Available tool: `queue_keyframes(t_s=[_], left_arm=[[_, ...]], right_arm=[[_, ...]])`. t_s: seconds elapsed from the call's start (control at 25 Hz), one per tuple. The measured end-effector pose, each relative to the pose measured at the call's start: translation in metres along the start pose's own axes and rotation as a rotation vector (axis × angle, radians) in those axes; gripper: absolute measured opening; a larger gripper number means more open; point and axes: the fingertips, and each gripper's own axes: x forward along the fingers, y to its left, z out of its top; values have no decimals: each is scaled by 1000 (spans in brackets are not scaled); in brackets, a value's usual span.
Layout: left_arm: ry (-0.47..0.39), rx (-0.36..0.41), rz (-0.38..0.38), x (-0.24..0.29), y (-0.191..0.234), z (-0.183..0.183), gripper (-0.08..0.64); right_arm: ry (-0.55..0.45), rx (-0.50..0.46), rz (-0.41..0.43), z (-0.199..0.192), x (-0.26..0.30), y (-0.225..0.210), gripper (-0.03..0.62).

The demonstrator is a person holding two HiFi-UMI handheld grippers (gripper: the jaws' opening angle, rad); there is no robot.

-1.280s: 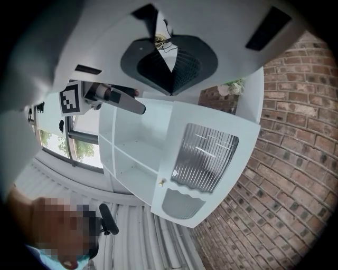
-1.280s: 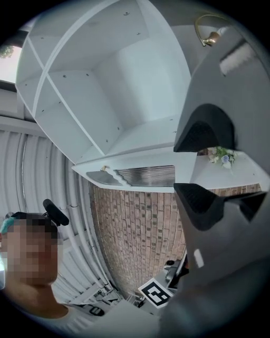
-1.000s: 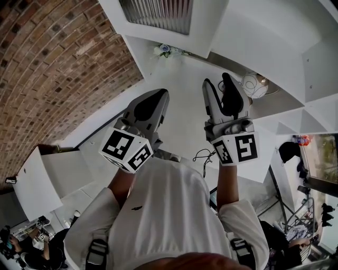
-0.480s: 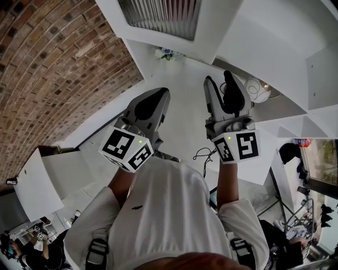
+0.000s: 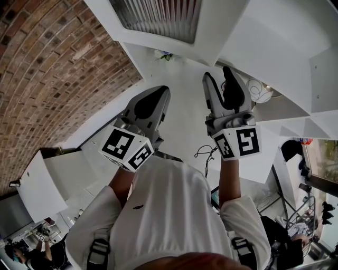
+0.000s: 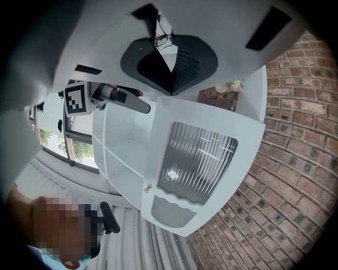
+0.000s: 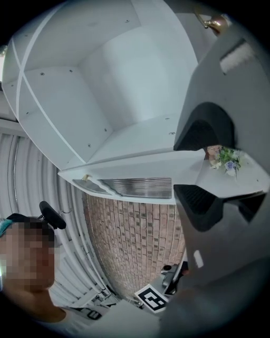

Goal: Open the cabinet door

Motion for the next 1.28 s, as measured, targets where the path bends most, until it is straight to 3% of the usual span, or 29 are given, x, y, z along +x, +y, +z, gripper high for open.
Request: queue_keyframes(t_s=[1.28], left_arm=[[27,-27,35,-9,5,-11,8]], right_arm=[[51,-44,40,-24,30,-5,193]])
